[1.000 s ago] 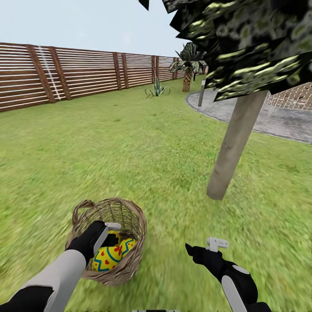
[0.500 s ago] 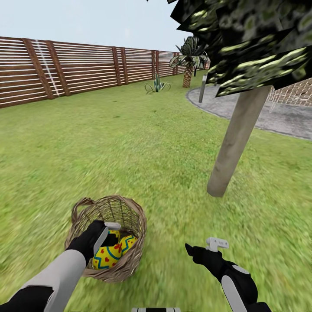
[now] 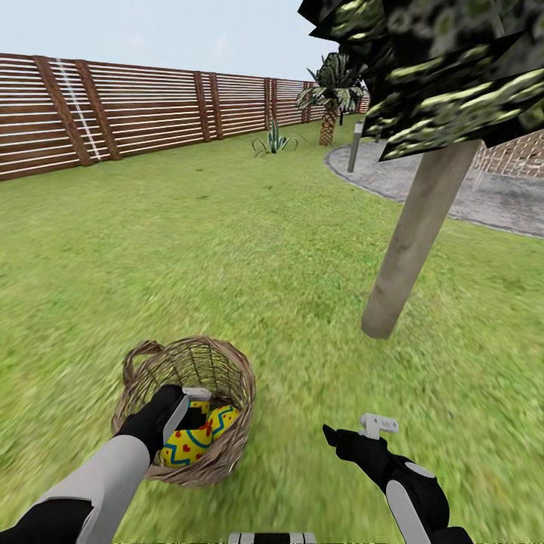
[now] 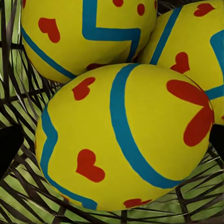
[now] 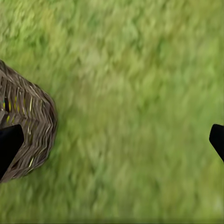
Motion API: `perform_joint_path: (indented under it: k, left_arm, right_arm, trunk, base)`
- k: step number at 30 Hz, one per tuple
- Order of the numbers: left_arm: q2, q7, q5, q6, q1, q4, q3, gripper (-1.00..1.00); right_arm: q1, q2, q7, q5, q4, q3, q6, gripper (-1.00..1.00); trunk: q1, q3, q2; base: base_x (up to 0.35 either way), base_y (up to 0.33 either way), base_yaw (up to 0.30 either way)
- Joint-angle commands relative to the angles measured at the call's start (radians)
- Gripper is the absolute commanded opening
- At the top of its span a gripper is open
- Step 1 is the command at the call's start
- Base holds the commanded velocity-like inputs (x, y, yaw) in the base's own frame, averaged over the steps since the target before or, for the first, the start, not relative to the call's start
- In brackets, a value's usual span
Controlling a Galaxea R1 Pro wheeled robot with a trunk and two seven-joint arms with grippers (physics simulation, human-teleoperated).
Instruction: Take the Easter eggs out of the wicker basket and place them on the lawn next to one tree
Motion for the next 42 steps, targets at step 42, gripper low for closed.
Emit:
perform_joint_path:
  k: [42]
  left_arm:
    - [0.0, -0.005, 0.005, 0.004, 0.0, -0.001, -0.004, 1.0]
  right_arm:
    - [-0.001, -0.001, -0.011, -0.01, -0.001, 0.002, 0.002, 1.0]
  trunk:
    - [0.006, -0.051, -0.003]
  base:
    - [0.0, 0.0, 0.0]
